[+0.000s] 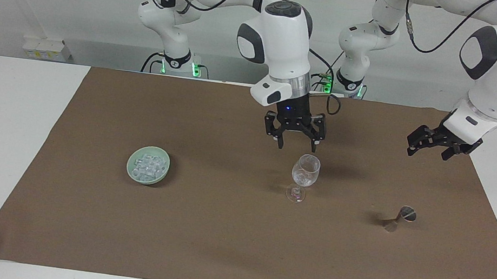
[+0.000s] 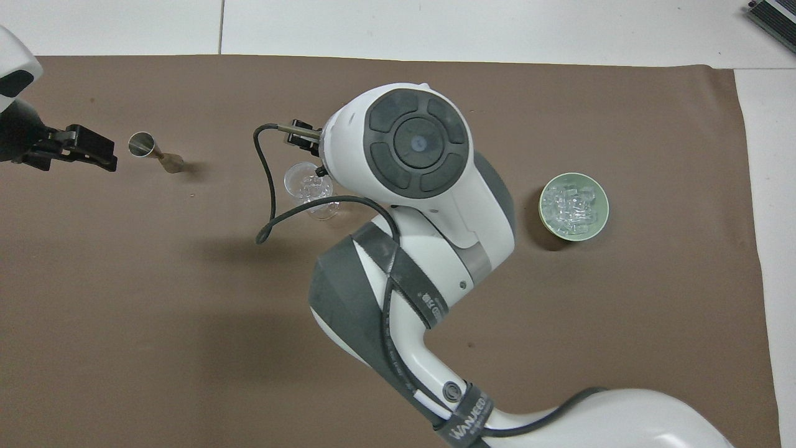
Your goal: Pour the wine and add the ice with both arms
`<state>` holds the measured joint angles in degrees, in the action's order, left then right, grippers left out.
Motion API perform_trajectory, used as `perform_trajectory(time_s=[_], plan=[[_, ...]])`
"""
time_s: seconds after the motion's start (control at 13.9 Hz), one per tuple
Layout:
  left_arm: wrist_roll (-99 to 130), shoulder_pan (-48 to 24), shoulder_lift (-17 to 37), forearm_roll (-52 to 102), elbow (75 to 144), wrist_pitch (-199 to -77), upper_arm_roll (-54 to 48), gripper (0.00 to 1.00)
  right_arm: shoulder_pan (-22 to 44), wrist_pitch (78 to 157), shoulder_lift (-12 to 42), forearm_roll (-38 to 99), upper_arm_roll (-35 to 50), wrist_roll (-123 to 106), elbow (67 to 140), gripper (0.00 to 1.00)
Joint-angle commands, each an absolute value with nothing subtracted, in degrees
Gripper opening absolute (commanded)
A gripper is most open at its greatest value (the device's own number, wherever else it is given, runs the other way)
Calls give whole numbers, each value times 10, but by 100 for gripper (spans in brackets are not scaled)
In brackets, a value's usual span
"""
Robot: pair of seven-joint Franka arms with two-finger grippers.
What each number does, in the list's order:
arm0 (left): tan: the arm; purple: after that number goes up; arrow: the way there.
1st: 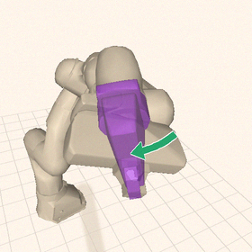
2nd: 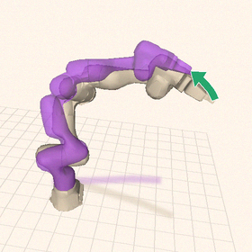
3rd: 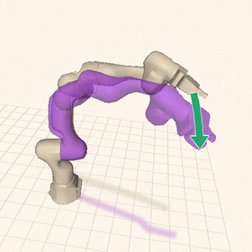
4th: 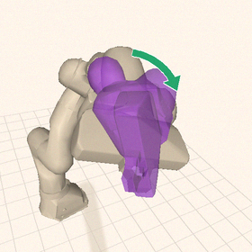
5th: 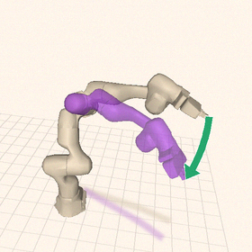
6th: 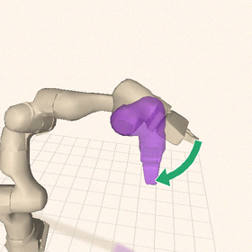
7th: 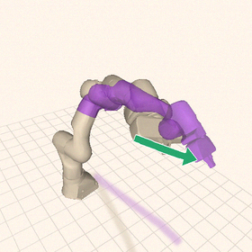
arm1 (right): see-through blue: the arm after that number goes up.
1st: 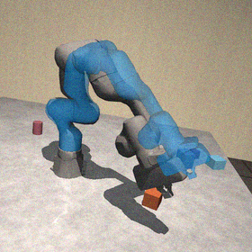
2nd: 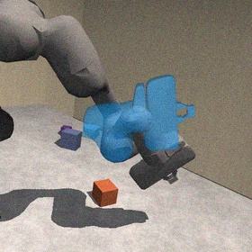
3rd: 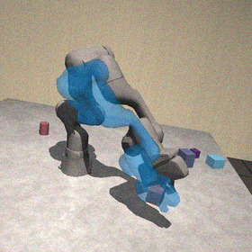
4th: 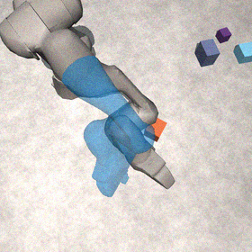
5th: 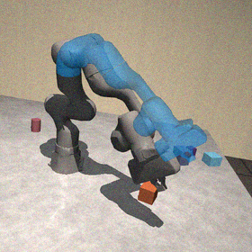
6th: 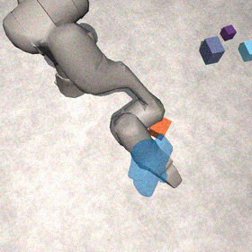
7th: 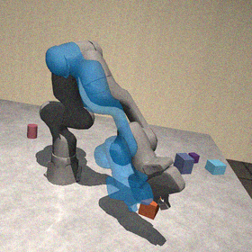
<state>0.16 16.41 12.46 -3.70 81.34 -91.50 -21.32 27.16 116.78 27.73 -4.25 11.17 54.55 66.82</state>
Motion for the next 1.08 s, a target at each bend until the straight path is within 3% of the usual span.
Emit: perform_trajectory(time_s=[0.0,0.22,0.65,1.0], plan=[[4,163,118,-33,816,-916,-210,100,258,1157,223,-49,113,544,733,100],[4,165,118,-33,816,-917,-209,100,232,1070,173,-52,113,528,751,100],[3,166,114,-33,816,-920,-209,100,99,1010,5,-49,113,304,931,100],[3,166,111,-44,816,-921,-208,100,-14,927,-25,-41,113,162,932,100]])
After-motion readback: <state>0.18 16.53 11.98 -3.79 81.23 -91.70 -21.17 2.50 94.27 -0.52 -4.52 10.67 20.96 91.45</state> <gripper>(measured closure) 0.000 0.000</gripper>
